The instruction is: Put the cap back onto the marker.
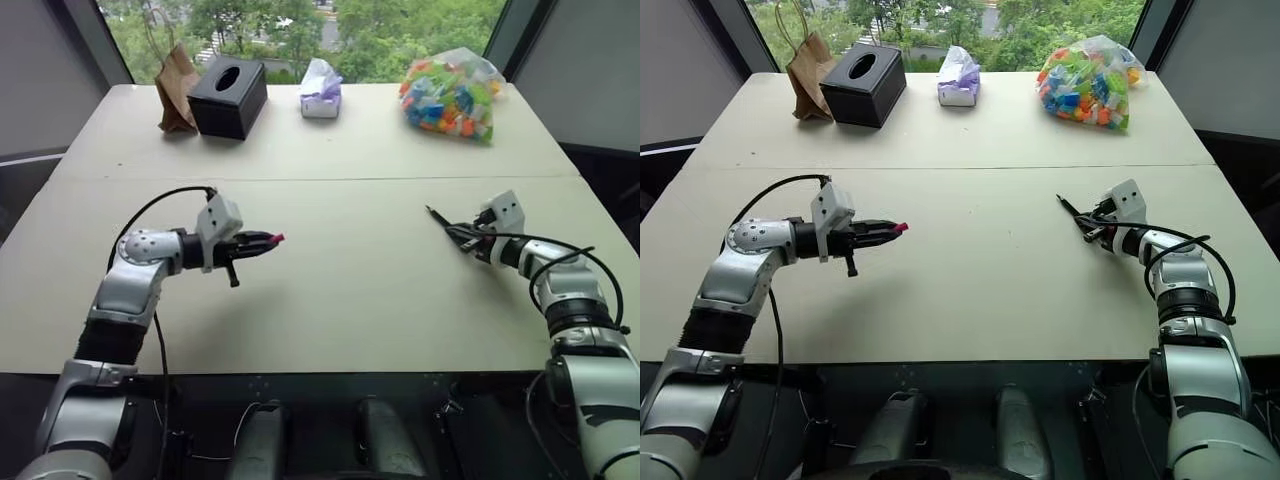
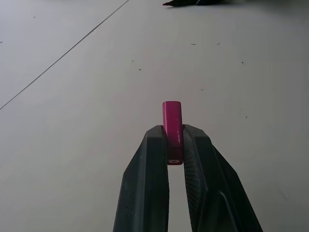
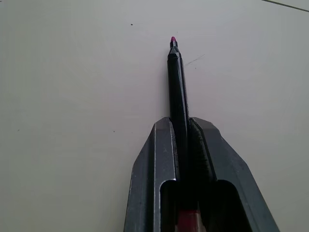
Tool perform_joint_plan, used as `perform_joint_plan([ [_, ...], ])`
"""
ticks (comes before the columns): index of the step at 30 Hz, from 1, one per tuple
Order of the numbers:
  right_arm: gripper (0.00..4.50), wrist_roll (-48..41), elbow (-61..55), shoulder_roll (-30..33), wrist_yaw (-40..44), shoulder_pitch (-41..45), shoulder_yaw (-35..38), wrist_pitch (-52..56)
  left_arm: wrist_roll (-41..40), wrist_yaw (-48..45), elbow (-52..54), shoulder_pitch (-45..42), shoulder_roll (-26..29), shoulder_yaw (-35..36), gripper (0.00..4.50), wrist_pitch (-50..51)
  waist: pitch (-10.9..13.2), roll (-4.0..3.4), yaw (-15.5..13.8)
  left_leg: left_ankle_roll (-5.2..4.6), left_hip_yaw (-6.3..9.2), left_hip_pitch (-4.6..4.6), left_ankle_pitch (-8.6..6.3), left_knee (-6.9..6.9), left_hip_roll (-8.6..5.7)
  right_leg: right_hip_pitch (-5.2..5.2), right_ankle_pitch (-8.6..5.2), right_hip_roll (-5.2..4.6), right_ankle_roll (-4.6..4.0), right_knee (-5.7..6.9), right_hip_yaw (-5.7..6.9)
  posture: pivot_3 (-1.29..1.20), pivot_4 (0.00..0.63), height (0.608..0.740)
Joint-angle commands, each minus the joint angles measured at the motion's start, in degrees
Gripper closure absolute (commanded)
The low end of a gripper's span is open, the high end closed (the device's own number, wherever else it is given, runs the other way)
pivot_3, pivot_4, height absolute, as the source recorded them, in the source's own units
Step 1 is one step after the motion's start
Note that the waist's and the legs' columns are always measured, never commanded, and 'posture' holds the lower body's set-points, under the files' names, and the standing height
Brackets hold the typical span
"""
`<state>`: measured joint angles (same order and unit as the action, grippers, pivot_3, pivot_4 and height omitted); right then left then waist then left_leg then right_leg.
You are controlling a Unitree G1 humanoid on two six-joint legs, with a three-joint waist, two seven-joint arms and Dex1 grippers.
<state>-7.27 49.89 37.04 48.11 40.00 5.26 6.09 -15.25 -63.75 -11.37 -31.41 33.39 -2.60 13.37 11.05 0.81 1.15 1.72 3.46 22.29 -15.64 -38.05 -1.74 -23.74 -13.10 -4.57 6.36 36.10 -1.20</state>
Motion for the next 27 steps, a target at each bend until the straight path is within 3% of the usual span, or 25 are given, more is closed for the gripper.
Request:
perform_joint_plan([
  [1, 4.47, 1.6, -6.0, 0.7, 0.8, -1.5, -1.6, -1.5, -2.7, -1.2, -0.5, -3.3, -0.9, 1.1, 4.45, 1.3, 0.0, 0.00, 0.0, 0.00, -0.01, 0.00, 0.00, 0.00, 0.00, 0.00, 0.00, 0.00, 0.00, 0.00, 0.00, 0.00, 0.150, 0.740],
  [8, 4.47, 1.8, -32.8, 5.9, 9.0, -4.1, -5.8, -0.3, -1.1, -6.0, -5.7, -9.2, -3.4, -2.5, 4.45, -3.3, 0.1, -0.13, 0.0, 0.01, -0.08, 0.12, 0.00, 0.00, -0.01, -0.24, 0.00, 0.00, 0.01, 0.07, -0.07, 0.00, 0.150, 0.740],
  [16, 4.47, -2.7, -52.1, 6.8, 12.8, -6.7, -7.7, 9.7, -0.3, -9.1, -10.1, -13.6, -6.1, -3.9, 4.45, -7.7, 0.1, -0.10, -0.3, 0.01, -0.06, 0.16, 0.00, 0.00, -0.01, -0.24, 0.00, 0.02, 0.01, 0.05, -0.04, 0.00, 0.150, 0.740],
  [27, 4.47, -3.8, -56.9, 6.7, 14.2, -6.2, -9.4, 12.9, -0.6, -10.3, -8.6, -14.7, -6.6, -4.4, 4.45, -7.5, 0.1, -0.10, -0.3, 0.01, -0.05, 0.18, 0.00, -0.01, -0.02, -0.25, 0.00, 0.00, 0.01, 0.03, -0.04, 0.00, 0.150, 0.740],
])
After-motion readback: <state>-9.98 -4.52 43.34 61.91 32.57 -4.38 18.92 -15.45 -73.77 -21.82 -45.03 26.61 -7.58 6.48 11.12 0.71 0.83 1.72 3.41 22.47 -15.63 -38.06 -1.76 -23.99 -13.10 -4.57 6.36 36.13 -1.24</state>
